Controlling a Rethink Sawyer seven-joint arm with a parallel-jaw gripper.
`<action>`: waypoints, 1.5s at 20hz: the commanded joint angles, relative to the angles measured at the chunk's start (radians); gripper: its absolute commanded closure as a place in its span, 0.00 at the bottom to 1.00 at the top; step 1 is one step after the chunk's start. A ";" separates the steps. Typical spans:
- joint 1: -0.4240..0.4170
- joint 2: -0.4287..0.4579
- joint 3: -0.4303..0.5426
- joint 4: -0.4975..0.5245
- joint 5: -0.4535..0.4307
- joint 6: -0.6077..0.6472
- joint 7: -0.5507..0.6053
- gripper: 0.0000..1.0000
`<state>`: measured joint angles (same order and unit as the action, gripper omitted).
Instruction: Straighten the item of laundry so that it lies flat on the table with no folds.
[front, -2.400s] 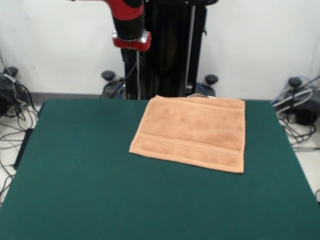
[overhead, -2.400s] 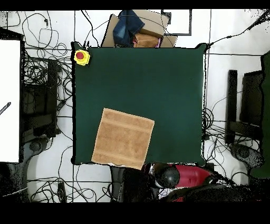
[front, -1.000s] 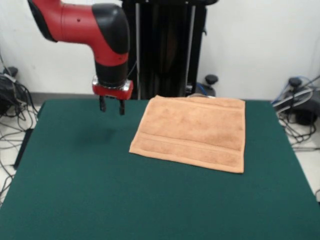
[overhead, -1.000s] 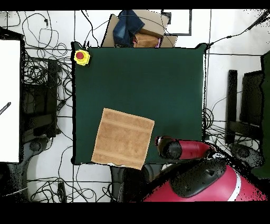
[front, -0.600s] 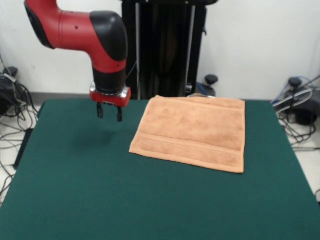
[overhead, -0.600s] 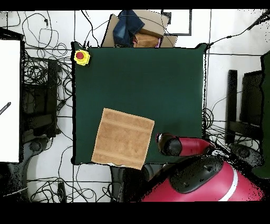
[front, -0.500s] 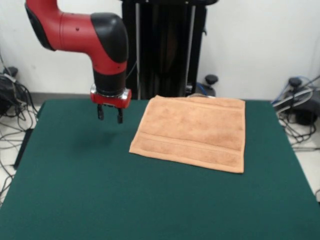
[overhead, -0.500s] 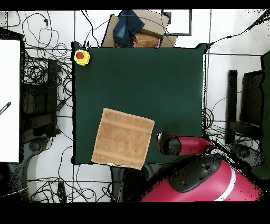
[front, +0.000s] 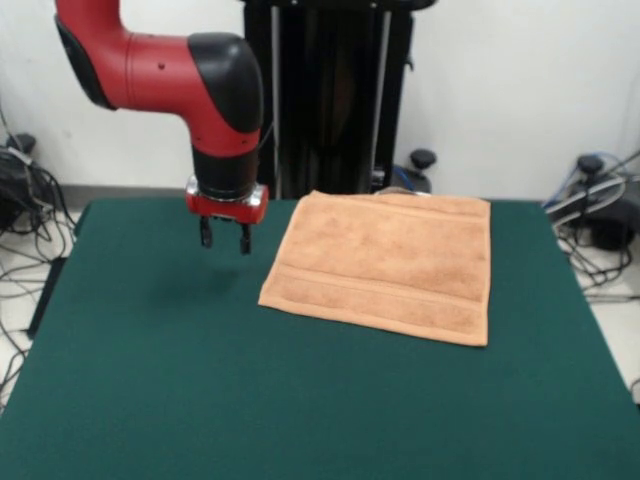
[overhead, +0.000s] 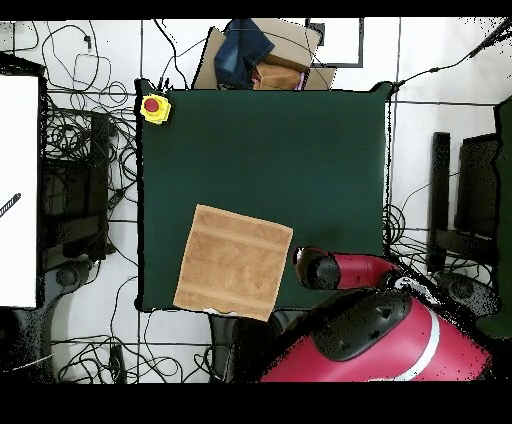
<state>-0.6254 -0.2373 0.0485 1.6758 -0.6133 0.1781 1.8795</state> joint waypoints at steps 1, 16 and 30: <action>0.058 -0.001 0.108 -0.056 0.062 0.083 0.056 0.00; 0.024 -0.206 0.117 0.181 0.070 0.105 0.025 0.00; 0.203 -0.126 0.081 0.096 0.234 0.051 0.187 0.00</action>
<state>-0.5184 -0.4410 0.0635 1.8323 -0.4796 0.1953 1.8795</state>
